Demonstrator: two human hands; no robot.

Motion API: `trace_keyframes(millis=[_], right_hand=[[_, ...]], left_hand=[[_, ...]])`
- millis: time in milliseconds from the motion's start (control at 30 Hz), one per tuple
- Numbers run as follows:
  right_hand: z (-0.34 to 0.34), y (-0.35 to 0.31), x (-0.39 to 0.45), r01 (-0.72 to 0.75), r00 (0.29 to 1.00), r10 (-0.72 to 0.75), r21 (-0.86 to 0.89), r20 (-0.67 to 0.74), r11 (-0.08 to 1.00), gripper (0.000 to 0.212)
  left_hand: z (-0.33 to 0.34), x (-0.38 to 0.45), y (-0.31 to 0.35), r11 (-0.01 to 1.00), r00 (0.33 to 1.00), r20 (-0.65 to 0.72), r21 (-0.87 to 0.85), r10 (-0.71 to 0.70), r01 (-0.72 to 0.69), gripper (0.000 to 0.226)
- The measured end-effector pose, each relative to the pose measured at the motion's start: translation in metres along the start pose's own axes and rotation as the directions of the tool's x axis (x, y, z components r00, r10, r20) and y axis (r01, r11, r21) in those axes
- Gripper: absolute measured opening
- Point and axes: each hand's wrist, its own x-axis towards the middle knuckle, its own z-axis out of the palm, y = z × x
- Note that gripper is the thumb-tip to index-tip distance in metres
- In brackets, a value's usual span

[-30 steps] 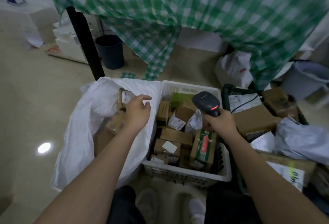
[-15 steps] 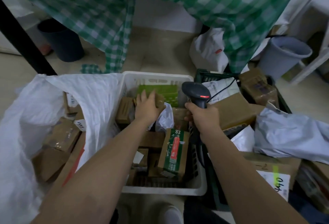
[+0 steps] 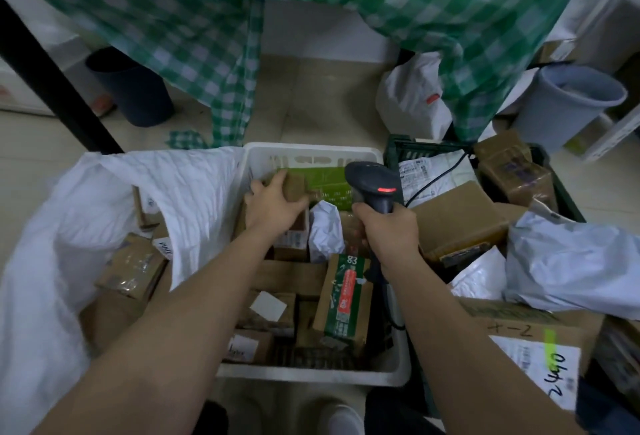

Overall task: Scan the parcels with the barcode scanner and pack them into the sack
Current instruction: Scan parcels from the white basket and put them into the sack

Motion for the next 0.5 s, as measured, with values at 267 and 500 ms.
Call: trace_keyframes(millis=[267, 500], right_hand=[[-0.012, -0.031, -0.048, 0.089, 0.995, -0.092, 0.048, 0.048, 0.995, 0.015], [-0.024, -0.044, -0.086, 0.15, 0.984, -0.163, 0.15, 0.074, 0.977, 0.017]], left_hand=[[-0.107, -0.078, -0.004, 0.912, 0.988, -0.144, -0.394, 0.06, -0.113, 0.071], [-0.147, -0.133, -0.01, 0.669, 0.981, -0.145, -0.743, -0.127, -0.023, 0.065]])
